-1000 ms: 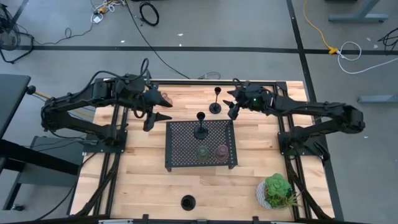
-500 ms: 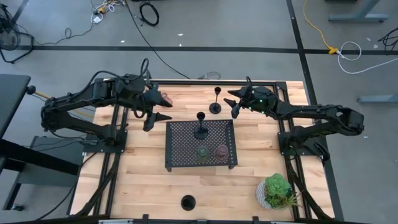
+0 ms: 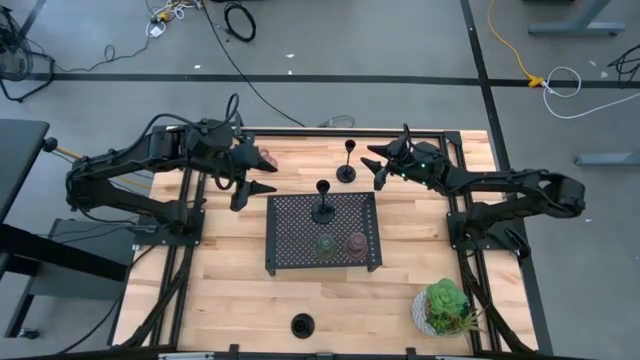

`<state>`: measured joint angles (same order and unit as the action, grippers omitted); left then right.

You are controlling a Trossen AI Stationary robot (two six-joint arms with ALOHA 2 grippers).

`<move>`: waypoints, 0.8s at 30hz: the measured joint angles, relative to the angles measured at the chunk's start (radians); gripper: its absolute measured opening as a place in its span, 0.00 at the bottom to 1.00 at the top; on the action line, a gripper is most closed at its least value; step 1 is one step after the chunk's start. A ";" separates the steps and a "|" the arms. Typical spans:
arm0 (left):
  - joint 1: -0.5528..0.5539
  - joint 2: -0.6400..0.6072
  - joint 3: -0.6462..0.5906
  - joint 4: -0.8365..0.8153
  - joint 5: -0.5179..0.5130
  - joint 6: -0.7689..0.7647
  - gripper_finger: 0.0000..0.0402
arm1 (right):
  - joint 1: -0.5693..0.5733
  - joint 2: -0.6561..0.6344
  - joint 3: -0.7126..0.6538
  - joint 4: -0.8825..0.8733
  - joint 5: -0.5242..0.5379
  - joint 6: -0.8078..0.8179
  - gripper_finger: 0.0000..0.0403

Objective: Pick & Place candle stick holders
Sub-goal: Align the top black candle holder on the shelf with the black candle holder

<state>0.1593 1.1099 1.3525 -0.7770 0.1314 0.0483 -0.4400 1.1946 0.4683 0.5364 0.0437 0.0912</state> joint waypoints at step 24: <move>0.000 0.000 0.000 0.002 0.000 -0.001 0.60 | -0.013 0.333 0.000 0.361 0.020 0.071 0.56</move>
<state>0.1593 1.1099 1.3525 -0.7750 0.1314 0.0471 -0.4534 1.5279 0.4683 0.8971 0.0637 0.1622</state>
